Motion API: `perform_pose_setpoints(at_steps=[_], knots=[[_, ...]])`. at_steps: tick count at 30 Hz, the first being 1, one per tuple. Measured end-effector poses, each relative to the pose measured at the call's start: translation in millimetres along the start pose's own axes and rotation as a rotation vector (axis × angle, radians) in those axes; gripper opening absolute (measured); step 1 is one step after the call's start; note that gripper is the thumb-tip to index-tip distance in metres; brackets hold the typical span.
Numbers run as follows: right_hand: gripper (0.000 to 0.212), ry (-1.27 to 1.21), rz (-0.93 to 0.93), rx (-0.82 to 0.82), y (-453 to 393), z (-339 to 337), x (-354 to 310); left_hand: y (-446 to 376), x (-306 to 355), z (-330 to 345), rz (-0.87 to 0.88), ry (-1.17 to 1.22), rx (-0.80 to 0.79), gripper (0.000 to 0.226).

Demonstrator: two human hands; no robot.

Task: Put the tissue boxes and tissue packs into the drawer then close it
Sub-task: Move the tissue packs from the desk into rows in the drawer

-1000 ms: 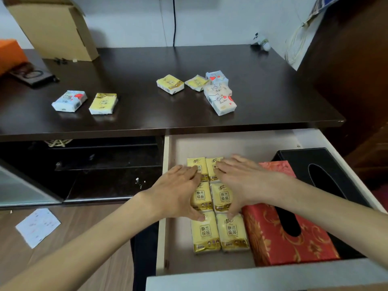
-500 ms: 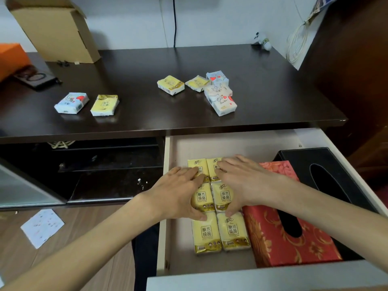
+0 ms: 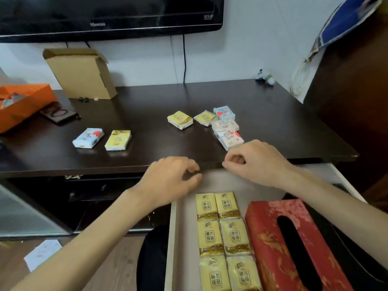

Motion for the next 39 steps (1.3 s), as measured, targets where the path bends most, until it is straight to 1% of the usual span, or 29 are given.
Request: perform_pose_setpoints(at_steps=[3,6,10,15,18,22,27,29,32,34,37,39], knots=[[0.018,-0.101,0.017,0.112,-35,-24,14,-32,-12,-28,-0.063,0.065,0.064,0.029],[0.015,-0.154,0.019,0.160,-79,-35,29,-72,-26,-43,-0.132,0.089,0.110,0.033],[0.020,-0.102,0.038,0.060,-134,-22,47,-128,-53,-40,-0.227,0.064,0.126,0.037],[0.027,0.050,0.023,-0.022,-176,6,61,-181,-83,-7,-0.326,0.015,0.009,0.057],[0.026,0.178,0.022,-0.064,-188,18,64,-195,-91,3,-0.337,0.028,0.001,0.052],[0.028,0.230,0.018,-0.098,-198,26,61,-196,-101,3,-0.346,0.026,-0.022,0.040],[0.031,0.269,-0.119,-0.197,-196,41,29,-174,-112,1,-0.347,0.023,-0.090,0.037],[0.028,0.256,-0.177,-0.218,-192,45,13,-163,-115,-1,-0.346,0.030,-0.104,0.037],[0.023,0.209,-0.267,-0.201,-180,49,-13,-146,-119,-4,-0.349,0.044,-0.124,0.036],[0.019,0.143,-0.287,-0.208,-171,52,-23,-135,-121,-6,-0.344,0.053,-0.130,0.035],[0.030,0.066,-0.295,-0.238,-159,54,-30,-118,-122,-7,-0.317,0.060,-0.143,0.033],[0.040,0.038,-0.299,-0.204,-156,49,-31,-108,-121,-7,-0.302,0.069,-0.147,0.033]])
Point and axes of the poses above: each hand's wrist, its own y-axis away from the middle knuckle, its own z-axis out of the palm, x = y × z, the point moved 10 cm from there along -y, towards the middle knuckle, and after that the axes turned 12 degrees about -z, right-handed, at the moved point
